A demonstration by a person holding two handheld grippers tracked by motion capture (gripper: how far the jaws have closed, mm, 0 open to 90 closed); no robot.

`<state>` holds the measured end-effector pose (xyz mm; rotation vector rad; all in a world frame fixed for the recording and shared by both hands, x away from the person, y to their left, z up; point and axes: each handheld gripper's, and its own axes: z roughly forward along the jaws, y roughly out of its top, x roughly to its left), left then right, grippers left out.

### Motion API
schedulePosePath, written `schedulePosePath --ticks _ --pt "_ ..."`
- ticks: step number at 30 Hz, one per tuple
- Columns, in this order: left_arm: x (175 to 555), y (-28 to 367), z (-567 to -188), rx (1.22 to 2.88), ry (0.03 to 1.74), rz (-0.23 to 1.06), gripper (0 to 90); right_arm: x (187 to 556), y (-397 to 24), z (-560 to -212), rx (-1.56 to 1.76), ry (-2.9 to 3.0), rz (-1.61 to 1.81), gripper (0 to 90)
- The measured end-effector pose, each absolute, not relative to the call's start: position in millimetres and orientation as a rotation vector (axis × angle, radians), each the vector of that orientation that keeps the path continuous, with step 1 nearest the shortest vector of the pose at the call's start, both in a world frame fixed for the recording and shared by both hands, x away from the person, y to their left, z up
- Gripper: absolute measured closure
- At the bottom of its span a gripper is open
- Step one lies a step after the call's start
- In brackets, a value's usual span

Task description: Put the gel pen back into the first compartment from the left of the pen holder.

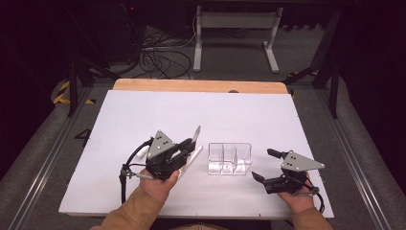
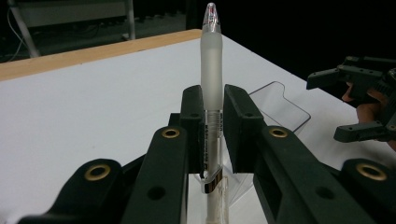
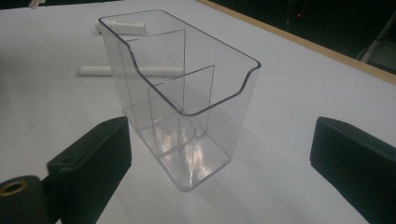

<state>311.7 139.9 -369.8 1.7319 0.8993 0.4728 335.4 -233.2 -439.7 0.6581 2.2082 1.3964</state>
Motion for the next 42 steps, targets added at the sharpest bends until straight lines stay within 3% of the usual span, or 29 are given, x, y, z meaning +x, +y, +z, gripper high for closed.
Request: schedulePosePath --ticks 42 --pt "339.2 84.1 -350.1 1.748 0.787 0.435 79.0 335.5 -233.2 -440.5 0.655 2.212 1.401 5.9"
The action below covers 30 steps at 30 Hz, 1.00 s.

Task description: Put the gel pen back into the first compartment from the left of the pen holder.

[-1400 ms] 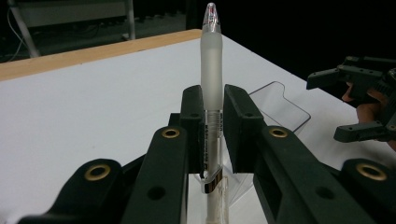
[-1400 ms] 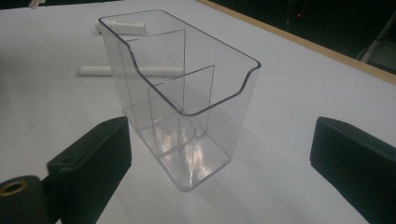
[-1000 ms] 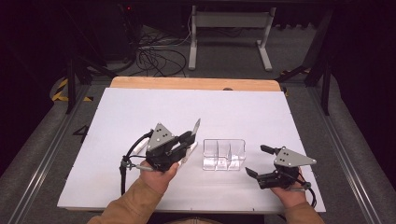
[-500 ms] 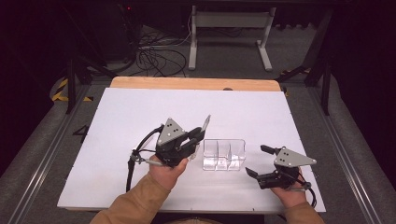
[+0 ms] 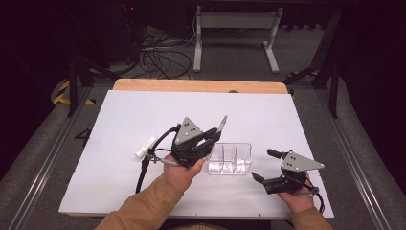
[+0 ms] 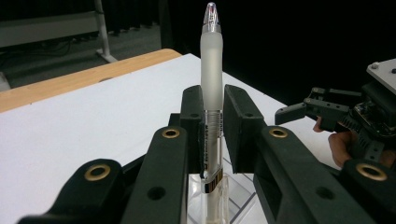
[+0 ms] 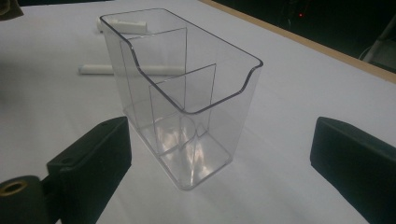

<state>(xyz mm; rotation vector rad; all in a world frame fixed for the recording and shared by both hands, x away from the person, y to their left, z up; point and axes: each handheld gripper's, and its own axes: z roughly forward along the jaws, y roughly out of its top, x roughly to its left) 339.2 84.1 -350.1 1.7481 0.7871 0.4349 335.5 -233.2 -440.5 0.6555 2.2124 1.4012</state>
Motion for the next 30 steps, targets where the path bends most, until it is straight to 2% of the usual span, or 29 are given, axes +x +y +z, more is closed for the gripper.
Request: schedulePosePath --ticks 30 --pt "361.6 58.9 -359.8 1.77 0.795 0.427 78.8 336.0 -234.5 -440.7 0.651 2.212 1.404 5.8"
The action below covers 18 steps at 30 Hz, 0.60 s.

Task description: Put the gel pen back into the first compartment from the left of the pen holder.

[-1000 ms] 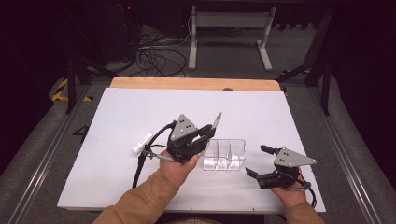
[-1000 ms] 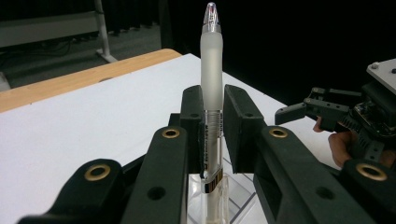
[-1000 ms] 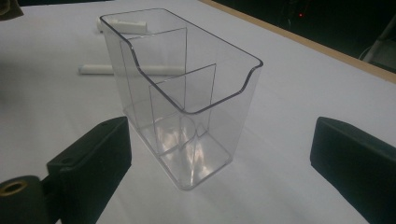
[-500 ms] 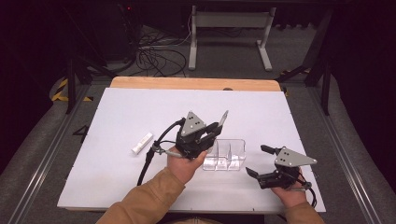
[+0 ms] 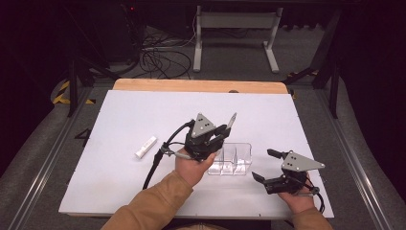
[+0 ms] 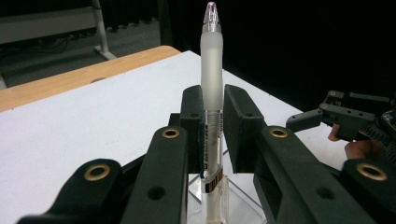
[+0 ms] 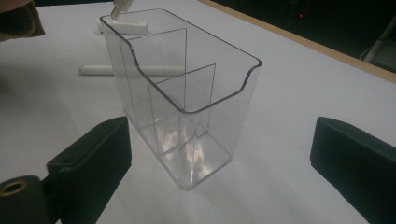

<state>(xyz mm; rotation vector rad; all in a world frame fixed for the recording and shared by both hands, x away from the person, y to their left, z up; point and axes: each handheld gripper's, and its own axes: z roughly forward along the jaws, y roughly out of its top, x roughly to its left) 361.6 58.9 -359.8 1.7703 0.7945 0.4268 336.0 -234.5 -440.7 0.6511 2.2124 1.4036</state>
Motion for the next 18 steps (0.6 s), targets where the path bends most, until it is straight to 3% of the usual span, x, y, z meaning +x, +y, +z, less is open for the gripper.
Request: schedulePosePath --ticks 2,5,9,18 --pt "362.7 59.4 -361.0 1.776 0.79 0.424 76.6 335.7 -234.6 -440.5 0.651 2.212 1.406 5.8" --pt "363.8 61.3 -363.2 1.787 0.763 0.413 55.6 335.3 -235.0 -440.1 0.65 2.21 1.407 5.8" --pt "361.8 65.0 -364.9 1.794 0.742 0.445 43.5 335.5 -235.3 -440.1 0.649 2.21 1.406 5.8" --pt "356.0 79.9 -361.3 1.816 0.724 0.46 30.8 335.0 -235.2 -440.1 0.651 2.209 1.406 5.8"
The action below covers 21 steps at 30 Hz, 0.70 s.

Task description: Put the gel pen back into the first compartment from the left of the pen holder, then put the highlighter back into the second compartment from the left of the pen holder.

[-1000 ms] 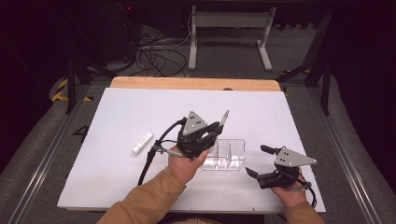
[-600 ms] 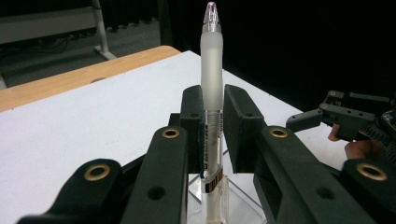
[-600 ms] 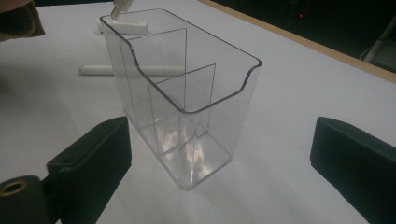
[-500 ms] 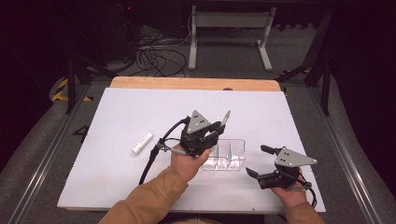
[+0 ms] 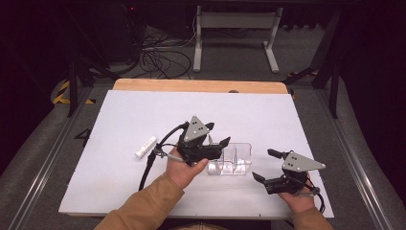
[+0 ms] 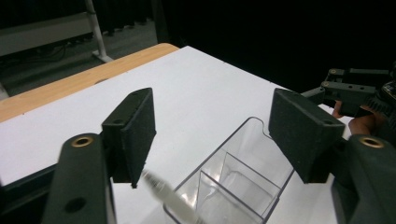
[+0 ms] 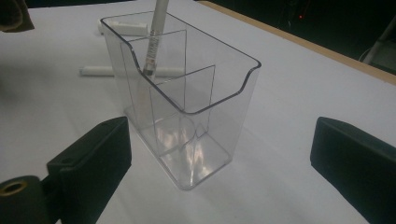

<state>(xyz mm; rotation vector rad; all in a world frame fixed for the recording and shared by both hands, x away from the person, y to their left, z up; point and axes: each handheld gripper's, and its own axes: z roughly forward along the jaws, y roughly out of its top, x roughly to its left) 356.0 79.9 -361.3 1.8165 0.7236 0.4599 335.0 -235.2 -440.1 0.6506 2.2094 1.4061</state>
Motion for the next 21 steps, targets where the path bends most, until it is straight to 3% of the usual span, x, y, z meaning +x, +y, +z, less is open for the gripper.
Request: schedulePosePath --ticks 21 --pt "344.9 127.6 -349.9 1.88 0.765 0.506 26.9 334.0 -235.7 -440.3 0.656 2.206 1.407 5.8"
